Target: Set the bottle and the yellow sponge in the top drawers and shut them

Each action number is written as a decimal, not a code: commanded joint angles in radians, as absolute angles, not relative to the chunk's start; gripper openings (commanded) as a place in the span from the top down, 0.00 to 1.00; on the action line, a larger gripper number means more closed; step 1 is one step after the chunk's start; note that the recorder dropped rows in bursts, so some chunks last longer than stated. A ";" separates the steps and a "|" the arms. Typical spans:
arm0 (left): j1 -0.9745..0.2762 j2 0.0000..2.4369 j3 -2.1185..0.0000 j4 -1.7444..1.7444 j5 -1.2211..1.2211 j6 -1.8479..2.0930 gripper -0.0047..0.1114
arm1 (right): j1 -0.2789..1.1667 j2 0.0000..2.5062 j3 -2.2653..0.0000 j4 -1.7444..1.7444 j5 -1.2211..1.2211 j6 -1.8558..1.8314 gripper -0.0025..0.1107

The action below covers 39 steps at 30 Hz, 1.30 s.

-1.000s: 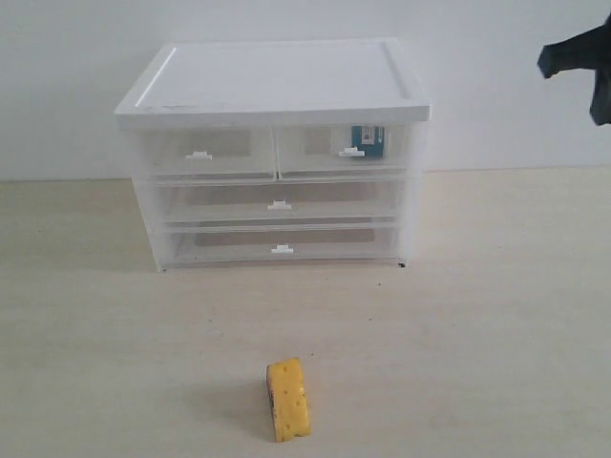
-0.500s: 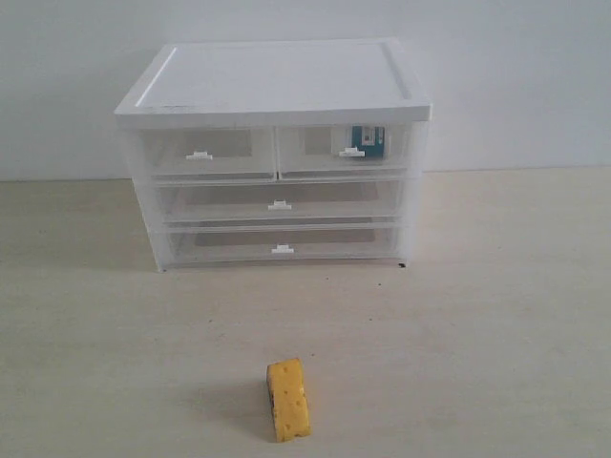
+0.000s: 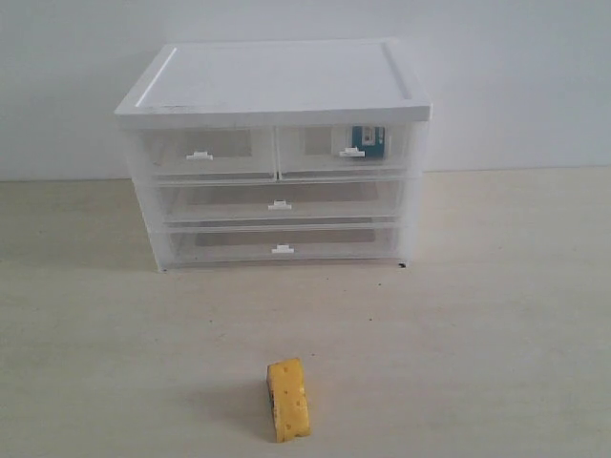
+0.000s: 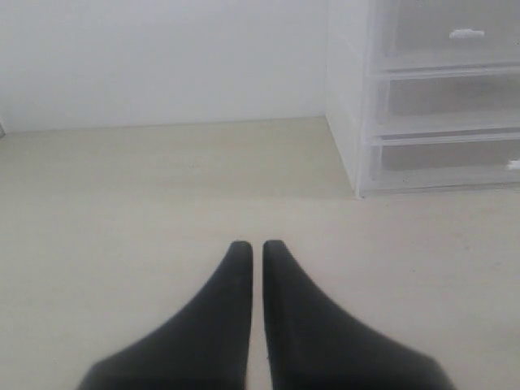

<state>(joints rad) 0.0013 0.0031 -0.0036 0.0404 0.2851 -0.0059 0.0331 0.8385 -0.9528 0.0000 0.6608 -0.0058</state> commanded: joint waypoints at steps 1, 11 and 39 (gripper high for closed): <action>0.006 0.000 0.000 0.033 0.284 -0.007 0.92 | 0.030 0.763 -0.865 -0.009 0.640 -0.006 0.97; 0.006 0.000 0.000 0.033 0.284 -0.007 0.92 | 0.030 0.742 -0.857 -0.009 0.625 -0.016 0.97; 0.006 0.000 0.000 0.033 0.284 -0.007 0.92 | 0.030 0.139 -0.152 0.000 0.351 -0.035 0.97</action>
<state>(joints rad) 0.0013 0.0031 -0.0036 0.0404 0.2851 -0.0059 0.0326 0.1795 -0.1894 0.0000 0.3764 -0.0413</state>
